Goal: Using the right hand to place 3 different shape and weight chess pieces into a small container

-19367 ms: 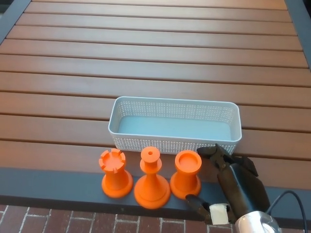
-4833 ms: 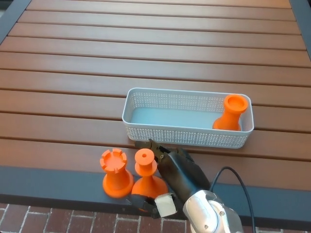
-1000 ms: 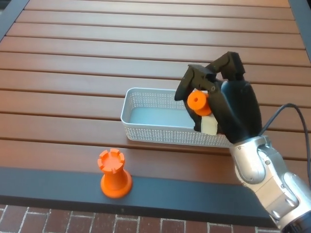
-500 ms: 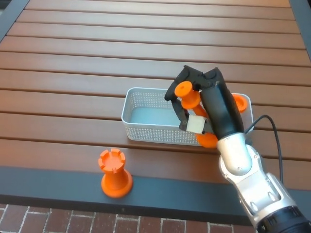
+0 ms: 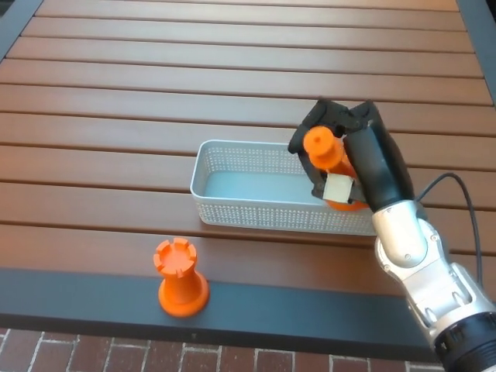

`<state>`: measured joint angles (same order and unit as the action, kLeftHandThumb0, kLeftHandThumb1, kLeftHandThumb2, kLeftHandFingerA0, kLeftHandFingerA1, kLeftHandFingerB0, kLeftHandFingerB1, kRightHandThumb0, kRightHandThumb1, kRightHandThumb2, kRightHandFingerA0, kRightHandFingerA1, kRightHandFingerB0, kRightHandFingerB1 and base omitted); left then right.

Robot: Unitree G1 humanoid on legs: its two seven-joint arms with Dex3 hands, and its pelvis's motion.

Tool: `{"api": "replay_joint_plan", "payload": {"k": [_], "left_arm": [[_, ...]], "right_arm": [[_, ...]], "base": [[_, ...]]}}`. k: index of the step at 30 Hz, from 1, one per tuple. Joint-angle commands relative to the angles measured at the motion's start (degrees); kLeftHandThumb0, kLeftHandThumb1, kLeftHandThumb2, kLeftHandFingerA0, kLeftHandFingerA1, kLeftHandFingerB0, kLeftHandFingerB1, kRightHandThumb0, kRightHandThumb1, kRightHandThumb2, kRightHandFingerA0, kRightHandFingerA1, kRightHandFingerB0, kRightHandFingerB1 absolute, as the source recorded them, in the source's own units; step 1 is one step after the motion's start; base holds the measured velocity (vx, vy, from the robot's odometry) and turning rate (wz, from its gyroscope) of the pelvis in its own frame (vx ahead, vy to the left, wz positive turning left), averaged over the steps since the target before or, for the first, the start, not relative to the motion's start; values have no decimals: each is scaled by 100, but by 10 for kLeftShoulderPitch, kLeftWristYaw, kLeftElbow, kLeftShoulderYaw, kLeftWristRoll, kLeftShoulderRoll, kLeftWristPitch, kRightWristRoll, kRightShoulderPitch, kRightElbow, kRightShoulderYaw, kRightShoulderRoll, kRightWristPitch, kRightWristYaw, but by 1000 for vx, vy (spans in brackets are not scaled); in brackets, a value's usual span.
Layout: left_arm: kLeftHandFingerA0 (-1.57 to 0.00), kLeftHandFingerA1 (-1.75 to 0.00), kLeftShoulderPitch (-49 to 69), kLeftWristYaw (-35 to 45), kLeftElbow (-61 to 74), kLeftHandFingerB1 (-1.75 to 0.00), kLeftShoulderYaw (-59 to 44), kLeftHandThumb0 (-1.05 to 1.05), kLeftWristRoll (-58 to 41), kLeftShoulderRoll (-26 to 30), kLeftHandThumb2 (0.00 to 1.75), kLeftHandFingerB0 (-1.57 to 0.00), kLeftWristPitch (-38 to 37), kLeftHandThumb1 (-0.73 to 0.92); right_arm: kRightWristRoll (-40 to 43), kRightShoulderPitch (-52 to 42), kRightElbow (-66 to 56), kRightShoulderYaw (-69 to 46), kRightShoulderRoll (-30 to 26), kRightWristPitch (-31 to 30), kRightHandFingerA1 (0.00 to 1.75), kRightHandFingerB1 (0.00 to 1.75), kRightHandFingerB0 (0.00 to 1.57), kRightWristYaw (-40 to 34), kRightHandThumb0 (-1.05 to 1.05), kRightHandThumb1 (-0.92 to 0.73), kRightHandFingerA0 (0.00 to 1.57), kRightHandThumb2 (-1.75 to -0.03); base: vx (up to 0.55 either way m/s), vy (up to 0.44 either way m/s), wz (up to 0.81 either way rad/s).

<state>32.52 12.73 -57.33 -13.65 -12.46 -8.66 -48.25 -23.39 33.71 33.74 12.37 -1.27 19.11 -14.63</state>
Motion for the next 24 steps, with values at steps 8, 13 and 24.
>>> {"api": "replay_joint_plan", "payload": {"k": [8, 13, 24], "left_arm": [[-130, -153, 16, -18, 6, -138, 10, -19, 25, 5, 151, -117, -8, 25], [-129, -157, 26, -24, 21, -142, 17, -11, 29, 3, 160, -117, 0, 18], [-128, -154, 23, -21, -3, -137, 17, -16, 33, 11, 152, -122, -11, 15]], "right_arm": [[-47, 31, -26, 45, 0, 32, 175, 164, 69, -28, -11, -61, 77, -110], [-46, 51, -29, 52, 9, 33, 175, 169, 66, -24, -15, -69, 78, -101], [-26, 61, 109, 28, 12, 39, 175, 163, 70, -50, -14, -77, 80, -87]], "base": [[0, 0, 0], [0, 0, 0], [0, 0, 0]]}}
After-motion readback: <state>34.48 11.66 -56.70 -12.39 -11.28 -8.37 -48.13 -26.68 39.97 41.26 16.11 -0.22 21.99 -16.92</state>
